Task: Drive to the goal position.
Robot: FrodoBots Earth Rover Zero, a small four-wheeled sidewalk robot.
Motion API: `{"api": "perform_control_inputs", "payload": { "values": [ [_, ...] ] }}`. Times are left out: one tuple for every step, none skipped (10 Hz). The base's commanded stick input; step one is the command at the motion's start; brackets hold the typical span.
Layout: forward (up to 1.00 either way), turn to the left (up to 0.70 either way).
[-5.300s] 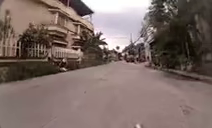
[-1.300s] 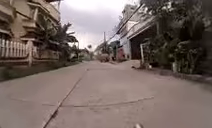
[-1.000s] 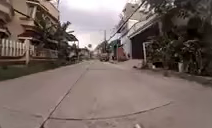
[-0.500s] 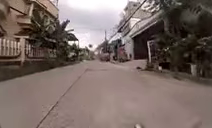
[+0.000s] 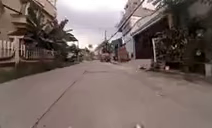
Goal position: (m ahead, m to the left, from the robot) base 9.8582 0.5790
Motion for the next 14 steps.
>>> {"api": "perform_control_inputs", "payload": {
  "values": [
    [1.00,0.03],
    [1.00,0.03],
    [1.00,0.03],
    [1.00,0.03],
    [1.00,0.03],
    [1.00,0.03],
    [1.00,0.03],
    [1.00,0.03],
    [1.00,0.03],
    [1.00,0.03],
    [1.00,0.03],
    [1.00,0.03],
    [1.00,0.03],
    [1.00,0.03]
  ]
}}
